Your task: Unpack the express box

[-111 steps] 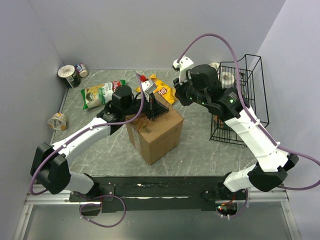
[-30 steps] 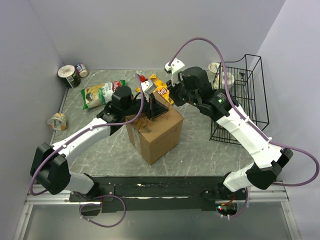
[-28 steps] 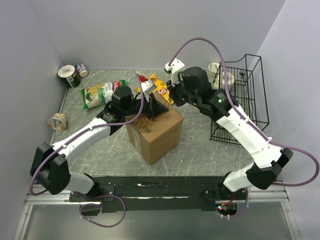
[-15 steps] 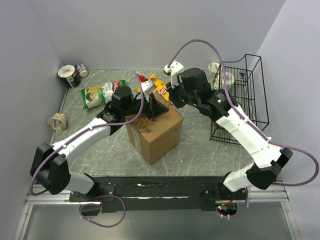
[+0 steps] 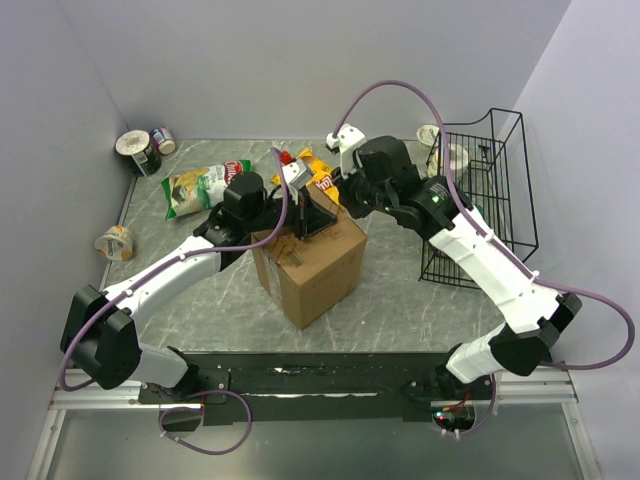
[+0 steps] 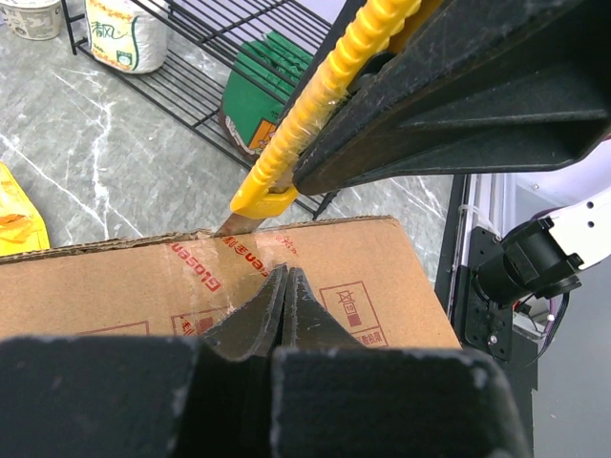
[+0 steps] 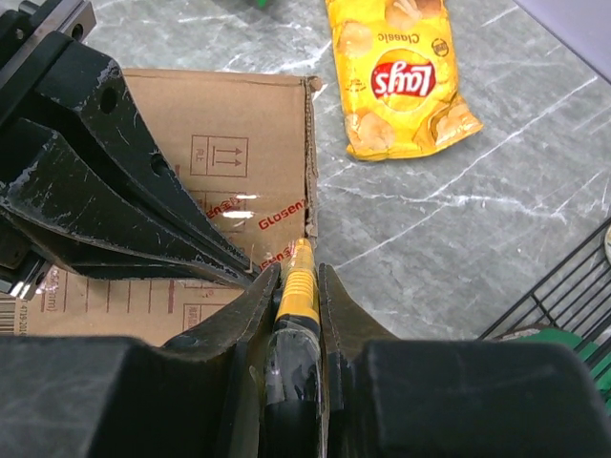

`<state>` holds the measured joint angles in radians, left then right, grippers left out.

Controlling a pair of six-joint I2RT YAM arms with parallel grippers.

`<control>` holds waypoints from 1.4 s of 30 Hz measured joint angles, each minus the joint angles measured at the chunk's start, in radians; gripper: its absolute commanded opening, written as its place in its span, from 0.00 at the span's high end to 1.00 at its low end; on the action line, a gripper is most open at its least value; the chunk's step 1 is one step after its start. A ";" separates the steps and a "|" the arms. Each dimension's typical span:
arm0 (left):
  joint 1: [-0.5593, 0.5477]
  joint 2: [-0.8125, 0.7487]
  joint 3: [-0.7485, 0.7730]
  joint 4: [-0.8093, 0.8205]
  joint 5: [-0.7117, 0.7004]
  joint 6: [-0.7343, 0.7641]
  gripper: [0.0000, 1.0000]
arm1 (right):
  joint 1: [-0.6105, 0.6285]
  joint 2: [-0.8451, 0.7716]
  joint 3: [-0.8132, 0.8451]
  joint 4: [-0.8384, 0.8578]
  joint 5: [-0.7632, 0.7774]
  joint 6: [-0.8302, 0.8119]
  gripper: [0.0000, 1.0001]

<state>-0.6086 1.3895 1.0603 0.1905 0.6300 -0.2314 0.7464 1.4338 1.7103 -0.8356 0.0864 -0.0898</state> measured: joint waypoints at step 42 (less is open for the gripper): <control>-0.034 0.023 0.029 -0.022 -0.096 0.002 0.99 | 0.039 0.012 0.121 -0.230 0.028 0.097 1.00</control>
<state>-0.6430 1.4128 1.0893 0.1684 0.5343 -0.2291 0.7853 1.4460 1.8317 -1.0657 0.1146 0.0071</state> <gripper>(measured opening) 0.019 0.245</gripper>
